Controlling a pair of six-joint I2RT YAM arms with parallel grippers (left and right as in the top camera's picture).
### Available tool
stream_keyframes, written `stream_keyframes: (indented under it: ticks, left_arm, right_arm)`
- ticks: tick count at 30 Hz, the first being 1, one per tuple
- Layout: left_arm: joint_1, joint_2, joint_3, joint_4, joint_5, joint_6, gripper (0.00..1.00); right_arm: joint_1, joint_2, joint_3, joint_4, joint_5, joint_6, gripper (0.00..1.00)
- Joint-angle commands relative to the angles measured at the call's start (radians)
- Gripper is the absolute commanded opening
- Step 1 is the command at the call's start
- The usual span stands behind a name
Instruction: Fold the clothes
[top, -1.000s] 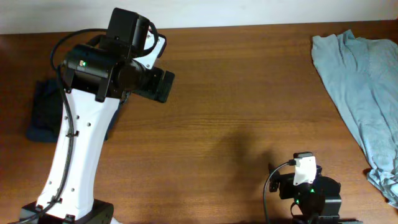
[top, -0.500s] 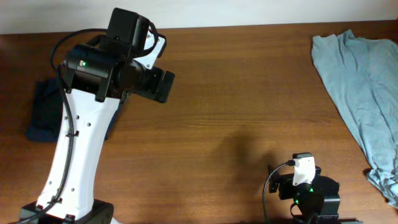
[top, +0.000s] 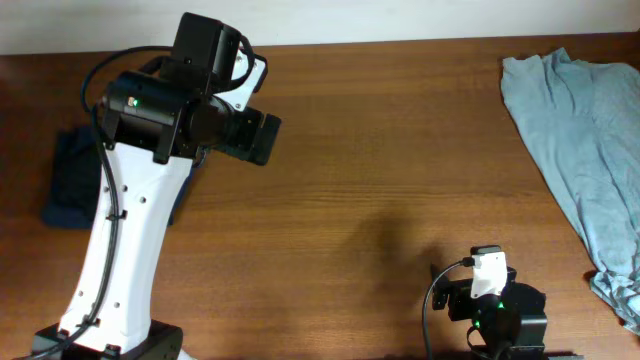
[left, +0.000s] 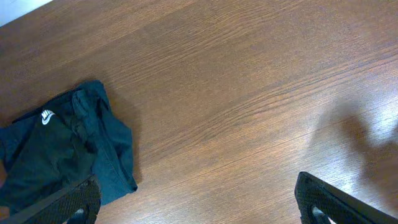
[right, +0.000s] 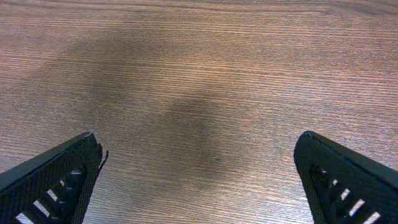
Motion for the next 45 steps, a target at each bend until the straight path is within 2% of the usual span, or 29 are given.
stream_keyframes:
  ticks: [1, 12, 26, 28, 31, 32, 33, 34, 37, 41, 45]
  left_arm:
    - [-0.003, 0.002, -0.003, 0.001, -0.008, -0.009, 0.99]
    - [-0.004, -0.038, -0.003, 0.006, -0.019, -0.008, 0.99]
    - [0.003, -0.276, -0.049, 0.067, -0.019, 0.004, 0.99]
    - [0.025, -0.34, -0.142, 0.11, -0.018, 0.003, 0.99]
    - [0.071, -0.502, -0.441, 0.316, -0.01, 0.003, 0.99]
    - [0.076, -0.528, -0.491, 0.354, -0.008, 0.003, 0.99]
    - [0.093, -0.659, -0.734, 0.536, 0.003, 0.003, 0.99]
    - [0.101, -0.736, -0.869, 0.635, 0.005, 0.003, 0.99]
    - [0.124, -0.932, -1.187, 0.818, 0.005, 0.003, 0.99]
    - [0.161, -1.173, -1.505, 0.878, 0.012, 0.003, 0.99]
    - [0.183, -1.302, -1.654, 0.884, 0.02, 0.003, 0.99]
  right_arm:
    - [0.0, -0.011, -0.009, 0.0, -0.009, -0.006, 0.99]
    - [0.0, -0.011, -0.009, 0.0, -0.009, -0.006, 0.99]
    - [0.0, -0.011, -0.009, 0.0, -0.009, -0.006, 0.99]
    - [0.0, -0.011, -0.009, 0.0, -0.009, -0.006, 0.99]
    - [0.0, -0.011, -0.009, 0.0, -0.009, -0.006, 0.99]
    - [0.0, -0.011, -0.009, 0.0, -0.009, -0.006, 0.99]
    - [0.0, -0.011, -0.009, 0.0, -0.009, -0.006, 0.99]
    - [0.0, -0.011, -0.009, 0.0, -0.009, -0.006, 0.99]
    - [0.0, -0.011, -0.009, 0.0, -0.009, -0.006, 0.99]
    - [0.0, -0.011, -0.009, 0.0, -0.009, -0.006, 0.99]
    - [0.0, -0.011, -0.009, 0.0, -0.009, -0.006, 0.99]
